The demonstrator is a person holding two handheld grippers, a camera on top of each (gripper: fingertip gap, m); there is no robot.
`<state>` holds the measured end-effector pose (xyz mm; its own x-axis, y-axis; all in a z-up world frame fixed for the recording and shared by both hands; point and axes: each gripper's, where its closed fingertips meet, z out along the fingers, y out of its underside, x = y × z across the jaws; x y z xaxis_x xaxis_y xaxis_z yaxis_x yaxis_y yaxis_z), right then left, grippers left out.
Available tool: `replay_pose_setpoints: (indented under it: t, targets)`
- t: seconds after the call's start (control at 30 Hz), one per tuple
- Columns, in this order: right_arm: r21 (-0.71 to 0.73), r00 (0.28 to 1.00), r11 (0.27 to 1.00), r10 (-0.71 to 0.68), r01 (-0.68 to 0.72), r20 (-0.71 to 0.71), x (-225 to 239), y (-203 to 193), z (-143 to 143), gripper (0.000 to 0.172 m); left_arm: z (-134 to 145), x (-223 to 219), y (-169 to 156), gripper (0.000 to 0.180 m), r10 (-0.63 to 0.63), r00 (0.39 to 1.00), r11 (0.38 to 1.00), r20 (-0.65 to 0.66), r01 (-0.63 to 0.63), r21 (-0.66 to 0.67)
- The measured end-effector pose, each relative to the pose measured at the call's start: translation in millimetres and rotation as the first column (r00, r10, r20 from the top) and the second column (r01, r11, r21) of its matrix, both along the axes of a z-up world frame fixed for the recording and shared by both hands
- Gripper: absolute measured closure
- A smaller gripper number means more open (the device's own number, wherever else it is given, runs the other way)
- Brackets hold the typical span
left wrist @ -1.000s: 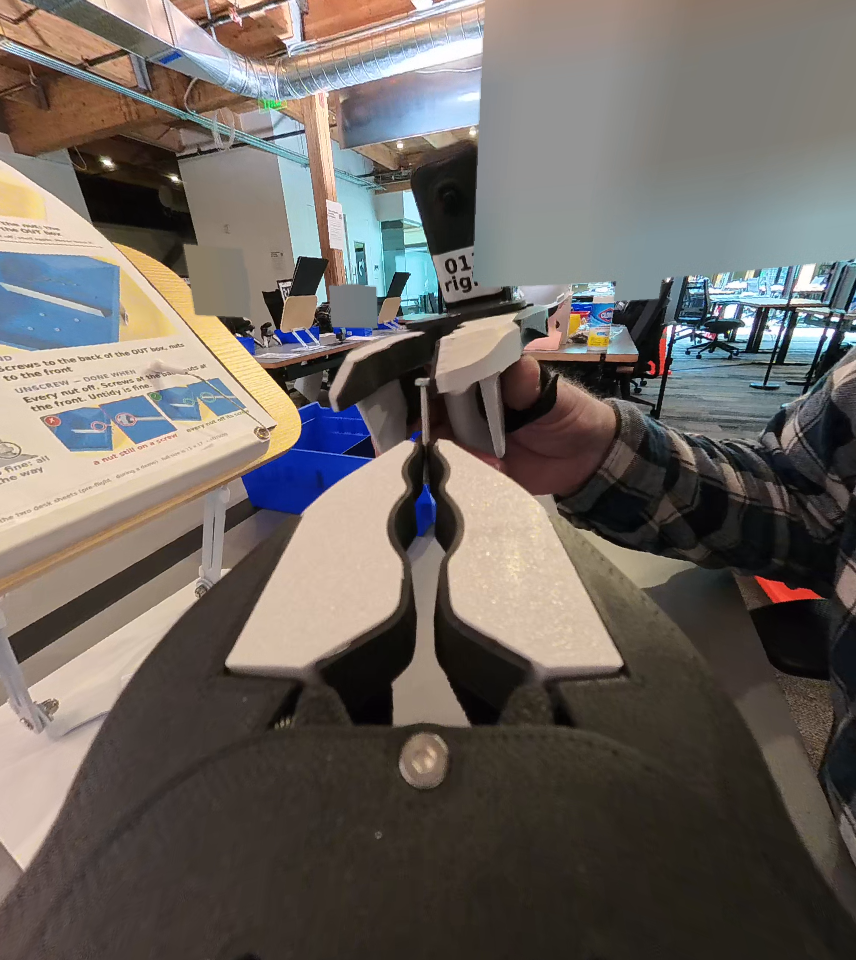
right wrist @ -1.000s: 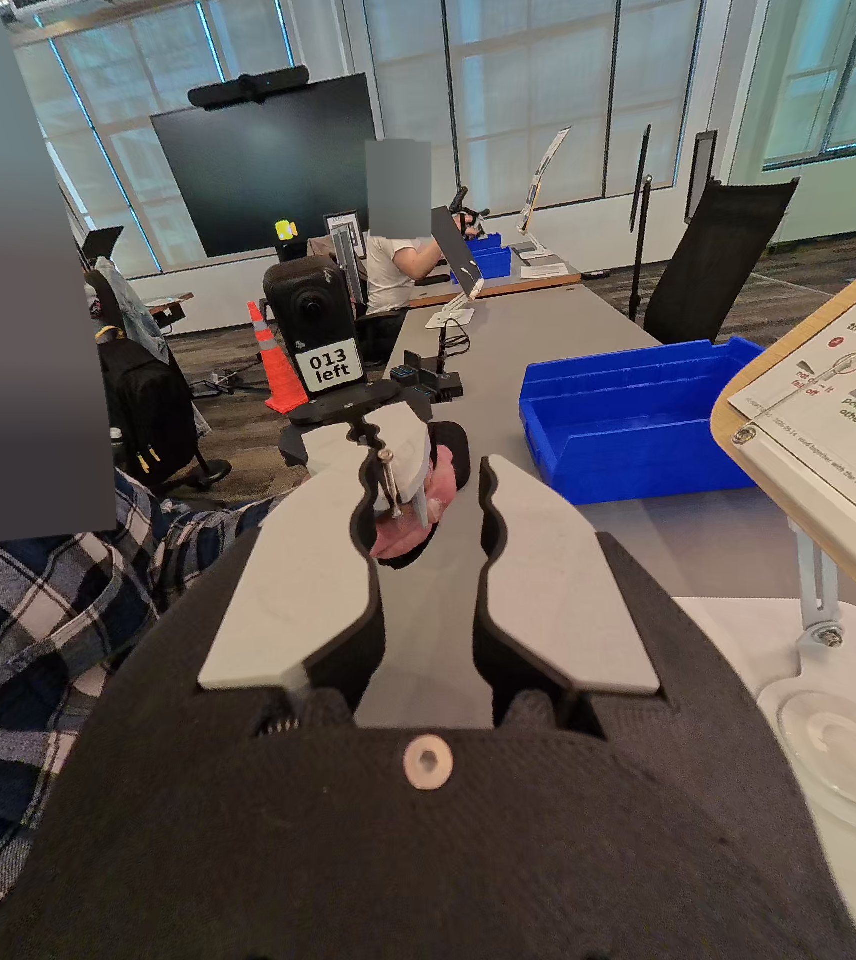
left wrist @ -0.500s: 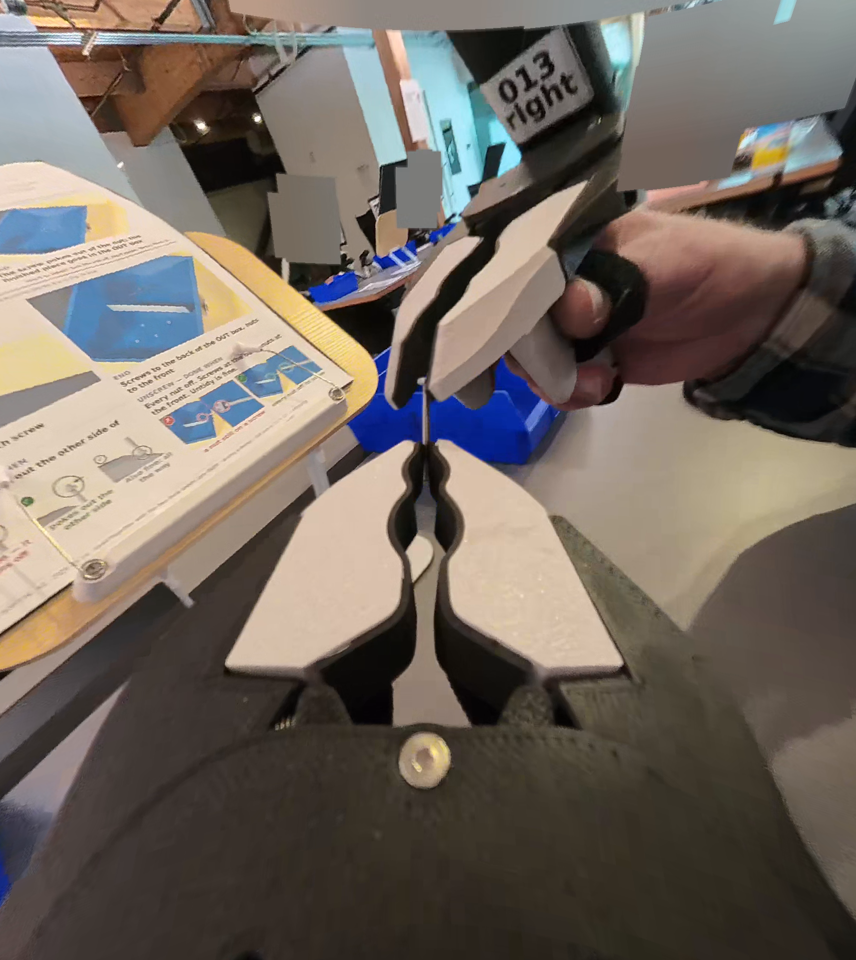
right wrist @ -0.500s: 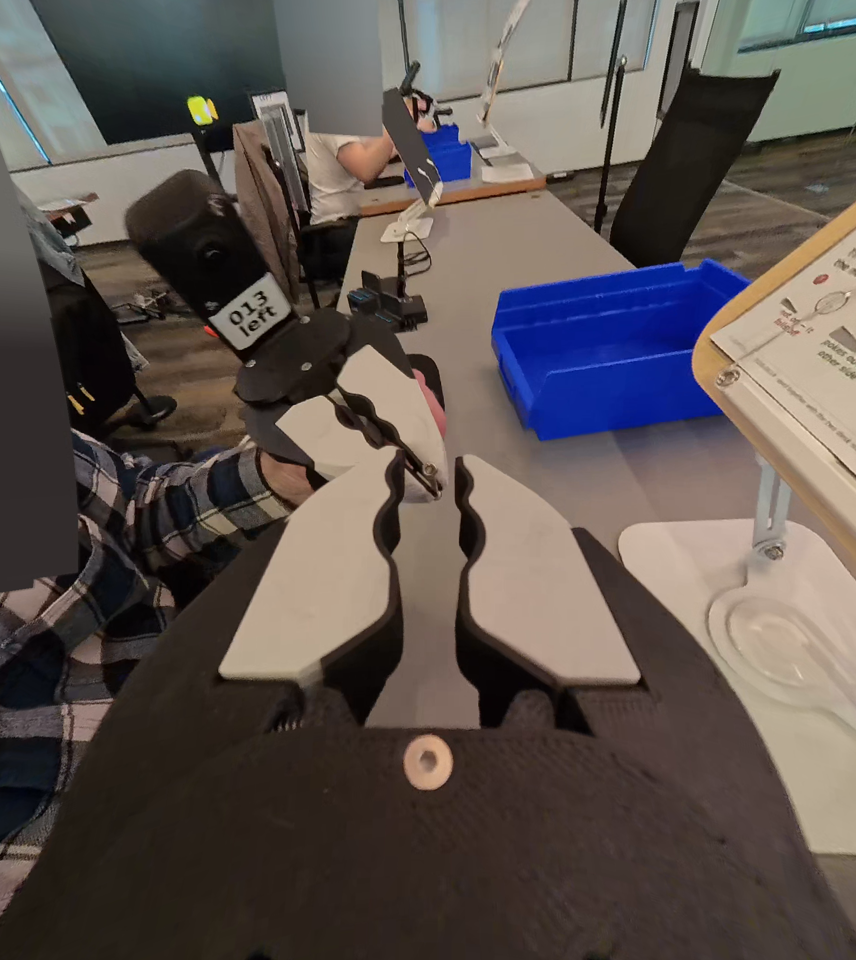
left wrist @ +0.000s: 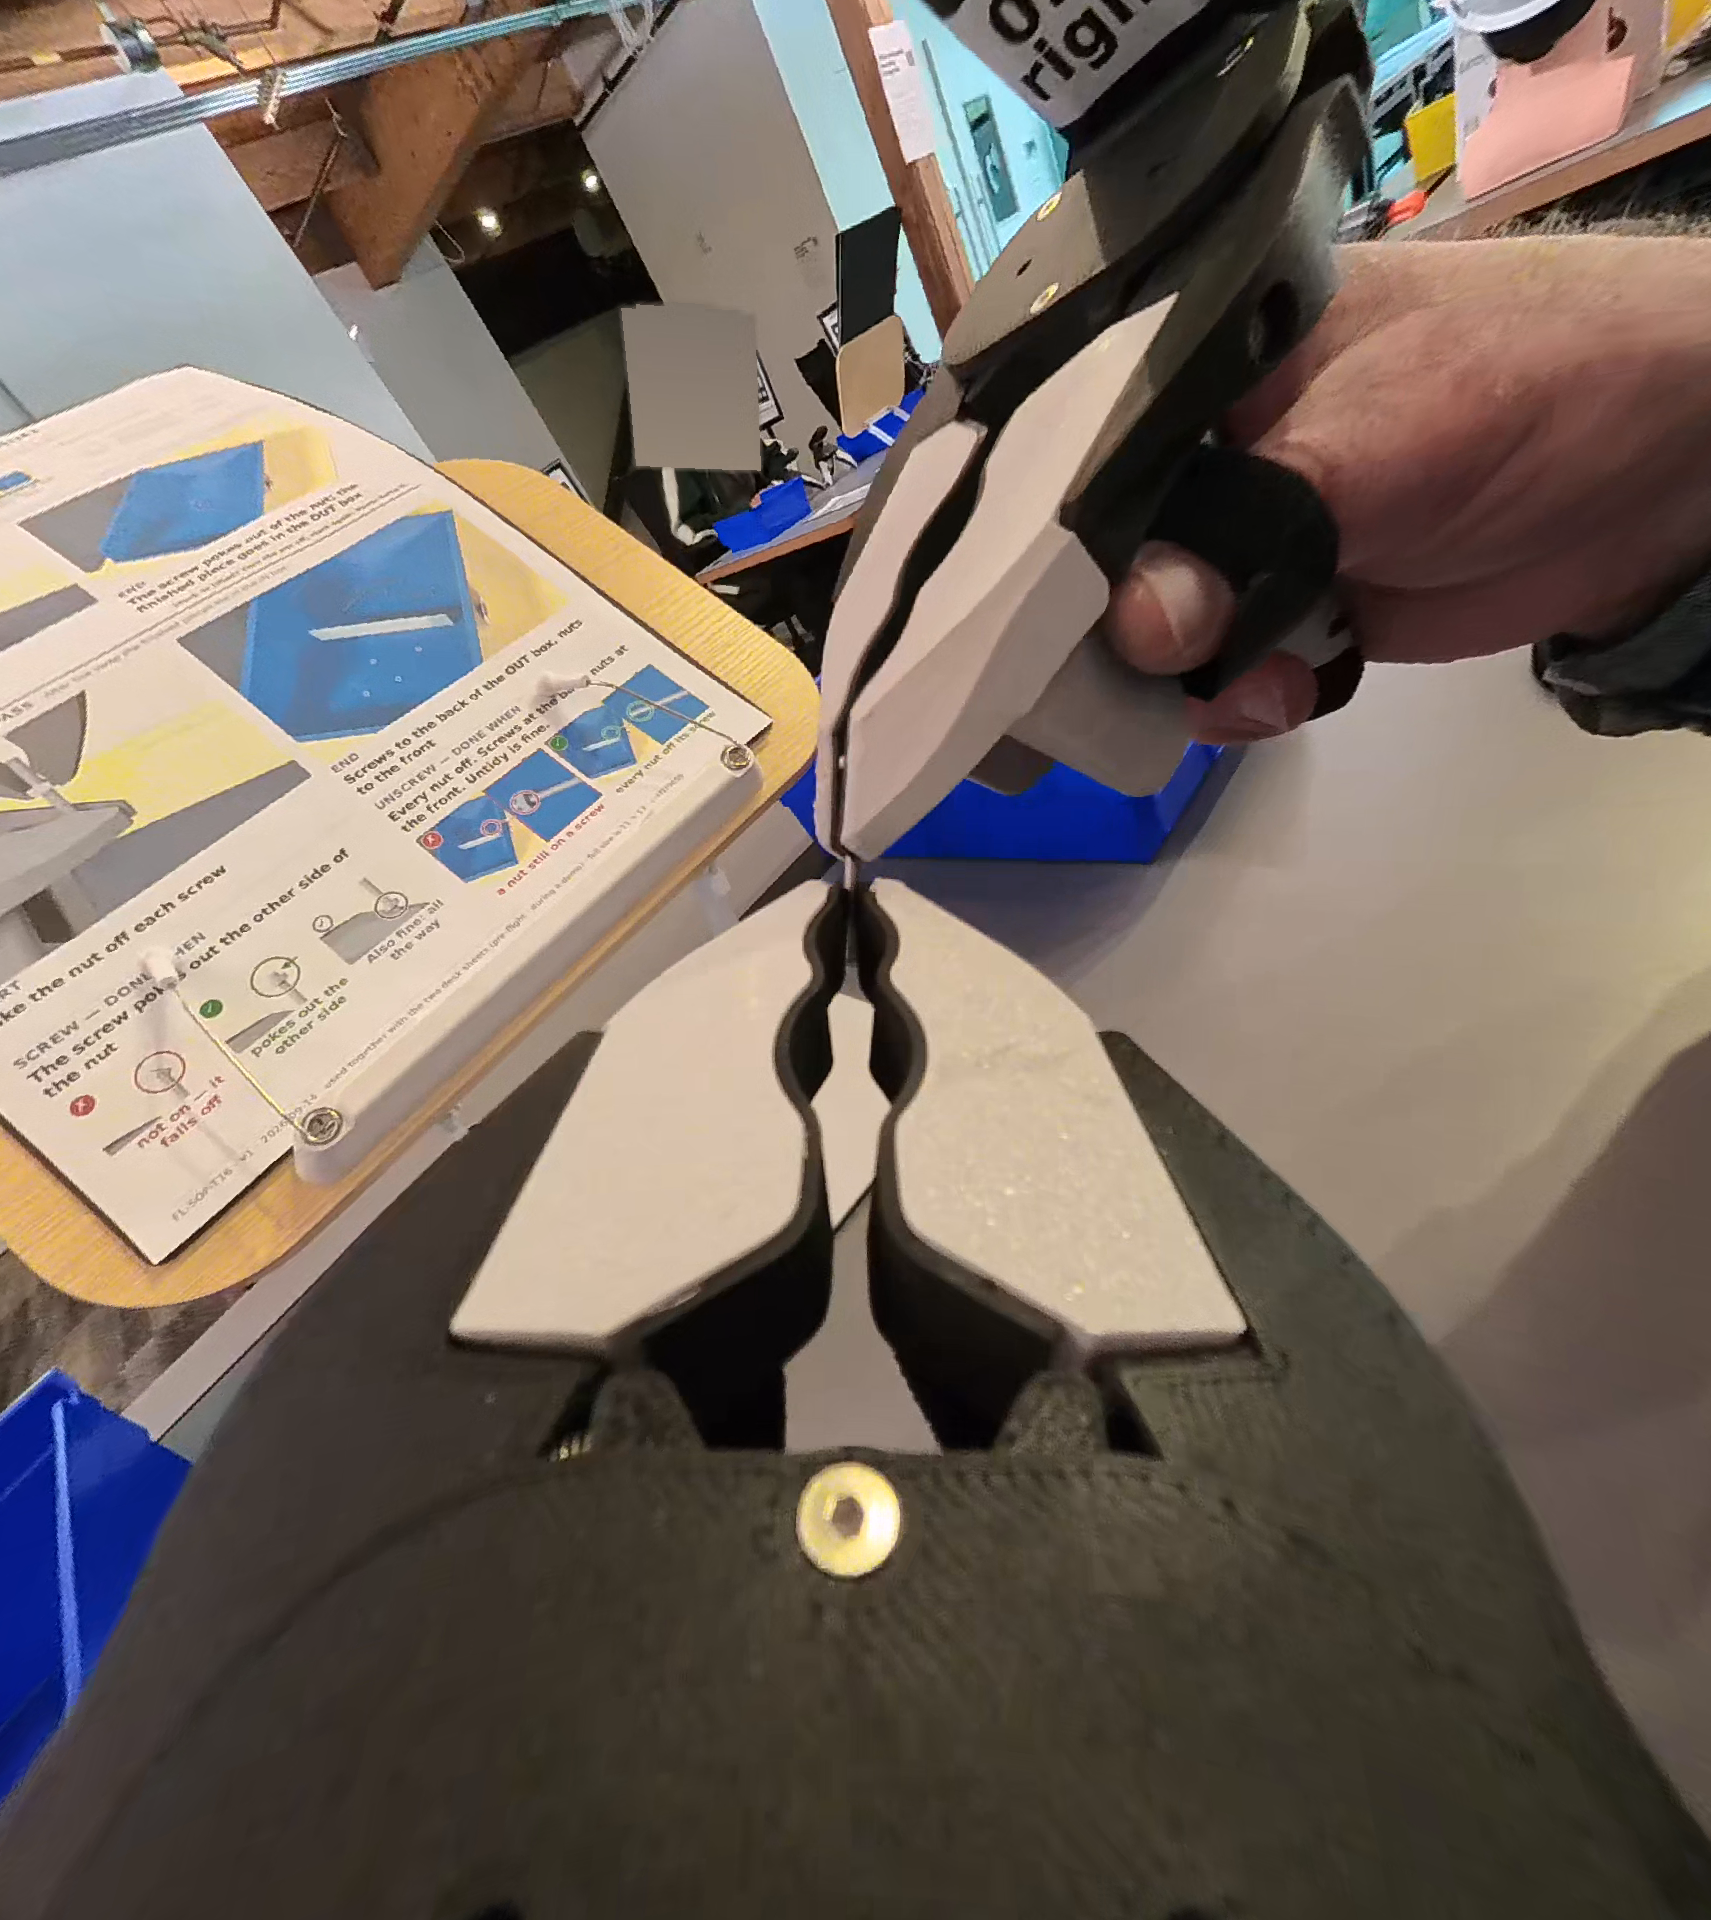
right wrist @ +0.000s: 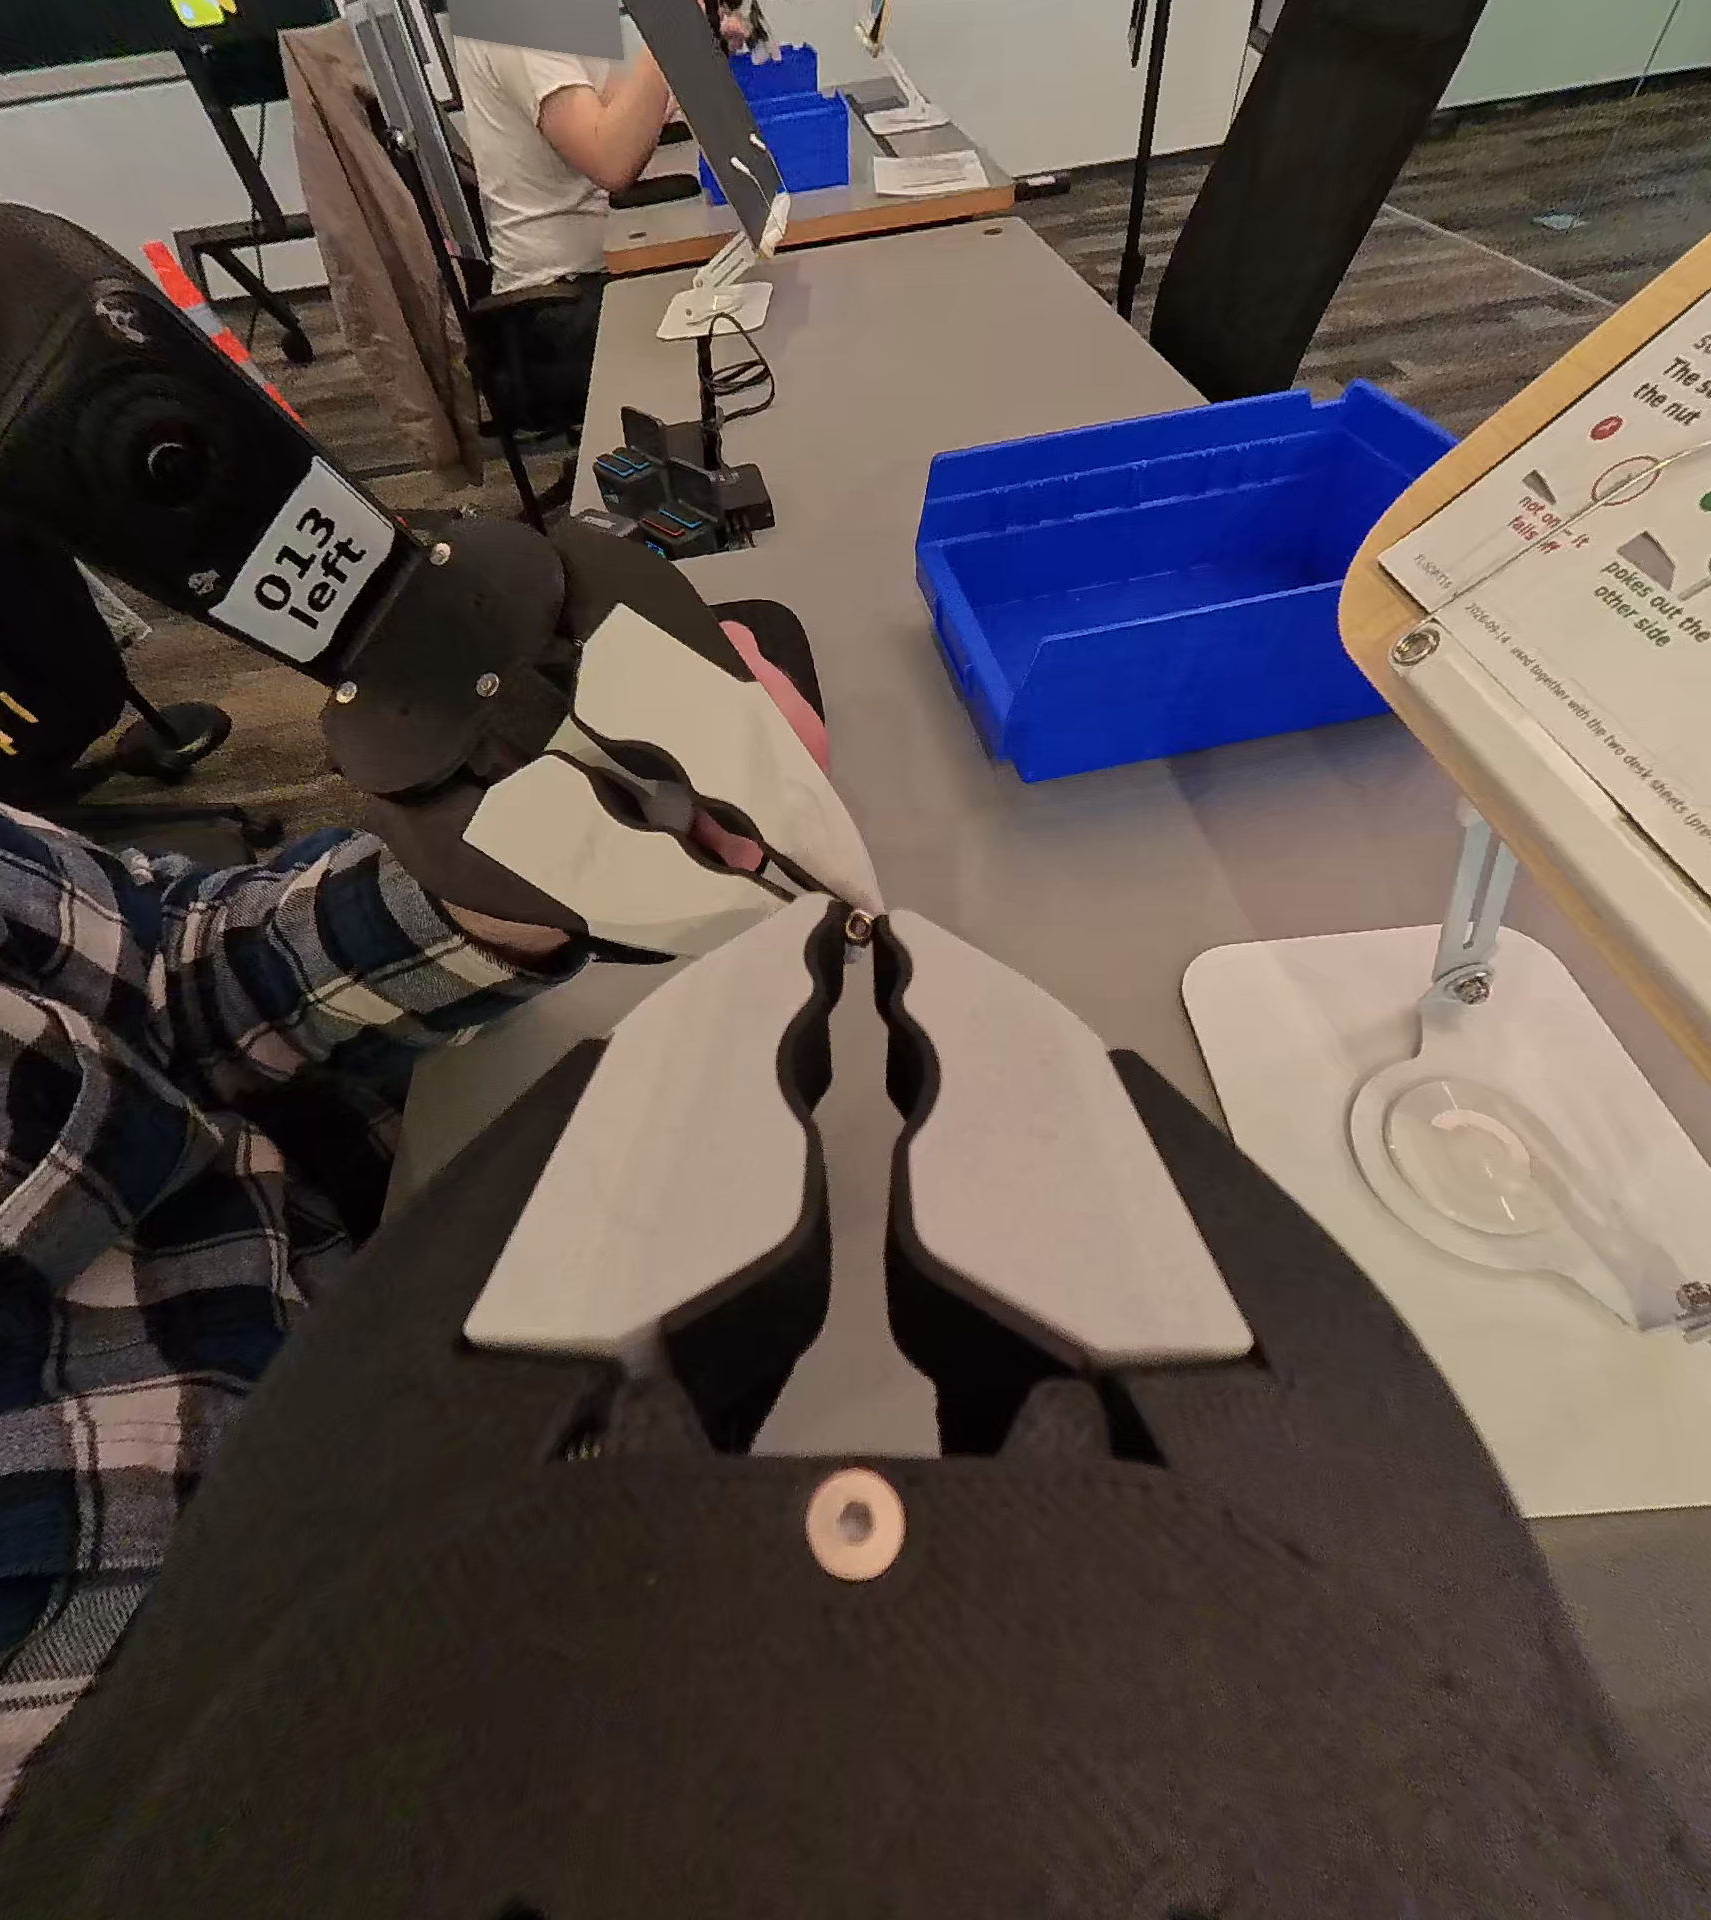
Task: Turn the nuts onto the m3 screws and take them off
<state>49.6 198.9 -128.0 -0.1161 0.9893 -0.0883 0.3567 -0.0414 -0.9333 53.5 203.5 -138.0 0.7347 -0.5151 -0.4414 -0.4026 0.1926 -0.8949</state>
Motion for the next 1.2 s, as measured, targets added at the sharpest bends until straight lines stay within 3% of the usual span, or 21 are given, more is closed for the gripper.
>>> replay_pose_setpoints:
  t: [0.03, 0.23, 0.43, 0.6, 0.73, 0.87, 0.93, 1.03, 1.2]
  targets:
    - [0.003, 1.000, 1.000, 0.000, 0.000, 0.000, 0.2, 0.2, -0.2, 0.167, -0.3, 0.4, 0.1, 0.179, -0.001, 1.000, 1.000, -0.001, 0.001, -0.001]
    - [0.137, 0.999, 0.989, 0.052, -0.052, 0.000, 1.4, -3.9, 1.0, 0.167, 1.2, 2.4, -4.3, 0.179, -0.081, 0.995, 0.996, 0.057, 0.083, -0.038]
    - [0.343, 0.981, 0.919, 0.180, -0.192, 0.067, 4.8, -14.6, -0.8, 0.167, 0.4, 6.6, -14.6, 0.179, -0.298, 0.929, 0.932, 0.219, 0.333, -0.145]
    - [0.498, 0.946, 0.805, 0.287, -0.324, 0.151, 11.2, -23.8, -2.9, 0.167, -1.8, 14.9, -24.0, 0.178, -0.483, 0.775, 0.770, 0.407, 0.598, -0.224]
    - [0.601, 0.891, 0.663, 0.394, -0.446, 0.226, 20.4, -35.9, -9.6, 0.167, -5.9, 24.6, -36.7, 0.178, -0.601, 0.574, 0.540, 0.556, 0.804, -0.247]
    - [0.641, 0.853, 0.577, 0.445, -0.507, 0.274, 26.4, -44.0, -10.0, 0.167, -3.1, 29.9, -42.7, 0.178, -0.634, 0.429, 0.402, 0.644, 0.894, -0.200]
    - [0.633, 0.851, 0.583, 0.450, -0.510, 0.271, 27.0, -43.9, -9.0, 0.167, -2.4, 29.9, -42.4, 0.178, -0.637, 0.404, 0.384, 0.656, 0.905, -0.183]
    - [0.602, 0.863, 0.629, 0.446, -0.492, 0.239, 26.9, -41.2, -8.2, 0.167, -1.8, 31.2, -37.6, 0.178, -0.637, 0.441, 0.440, 0.632, 0.882, -0.172]
    - [0.550, 0.877, 0.695, 0.449, -0.464, 0.172, 26.9, -39.6, -5.8, 0.167, -0.2, 32.6, -36.1, 0.178, -0.635, 0.463, 0.477, 0.618, 0.864, -0.158]
